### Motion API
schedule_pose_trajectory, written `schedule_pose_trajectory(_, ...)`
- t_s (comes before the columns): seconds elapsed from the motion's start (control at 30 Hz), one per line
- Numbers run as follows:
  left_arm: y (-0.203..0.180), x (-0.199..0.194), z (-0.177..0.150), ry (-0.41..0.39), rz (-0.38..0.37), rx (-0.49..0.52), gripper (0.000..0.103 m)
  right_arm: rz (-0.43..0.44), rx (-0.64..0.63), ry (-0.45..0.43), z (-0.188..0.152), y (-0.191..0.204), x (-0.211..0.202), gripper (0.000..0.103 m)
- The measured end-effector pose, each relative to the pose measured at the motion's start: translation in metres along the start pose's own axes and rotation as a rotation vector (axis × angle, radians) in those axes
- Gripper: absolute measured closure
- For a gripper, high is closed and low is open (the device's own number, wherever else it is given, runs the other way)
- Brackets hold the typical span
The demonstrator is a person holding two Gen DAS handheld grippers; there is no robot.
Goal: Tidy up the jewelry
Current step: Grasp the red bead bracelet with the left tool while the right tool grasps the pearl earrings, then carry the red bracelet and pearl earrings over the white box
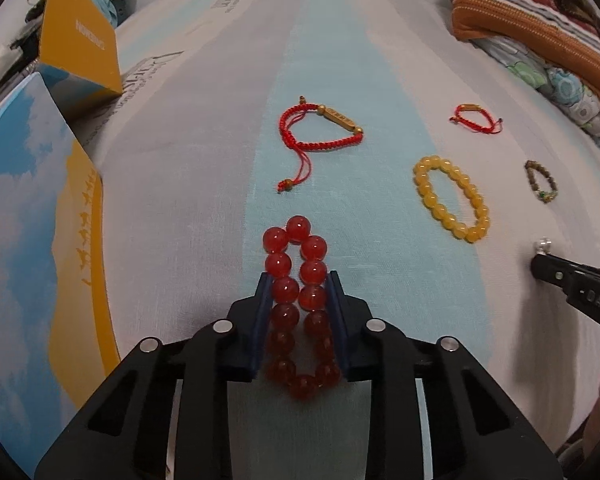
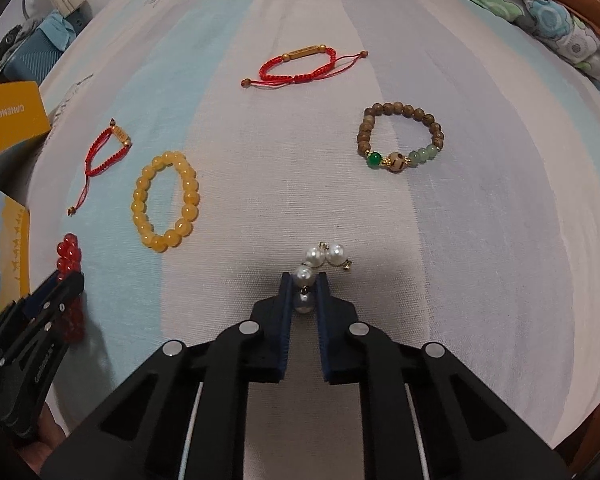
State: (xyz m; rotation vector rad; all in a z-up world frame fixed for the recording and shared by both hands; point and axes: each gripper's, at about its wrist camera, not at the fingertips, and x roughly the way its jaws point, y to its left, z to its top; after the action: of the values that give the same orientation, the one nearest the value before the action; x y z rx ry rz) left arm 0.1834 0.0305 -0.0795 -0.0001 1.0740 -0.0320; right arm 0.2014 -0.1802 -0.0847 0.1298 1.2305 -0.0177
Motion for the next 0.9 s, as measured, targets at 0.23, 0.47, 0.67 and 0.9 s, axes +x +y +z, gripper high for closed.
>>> schedule_pose_trajectory(0.23,-0.004,-0.005,-0.002,-0.003,-0.048,0.01,0.09,-0.013,0.006,-0.036,-0.003,-0.005,-0.01,0.092)
schedule_pose_trajectory(0.47,-0.005,-0.007,-0.002,-0.005,-0.059,0.012,0.09,-0.014,0.001,-0.077,-0.003,0.001,-0.019,0.092)
schedule_pose_trajectory(0.67,-0.009,-0.01,-0.001,-0.01,-0.061,0.019,0.09,-0.009,-0.001,-0.095,-0.007,-0.001,-0.027,0.092)
schedule_pose_trajectory(0.9,-0.01,-0.014,-0.002,-0.016,-0.053,0.03,0.09,-0.007,-0.001,-0.104,-0.007,-0.001,-0.031,0.092)
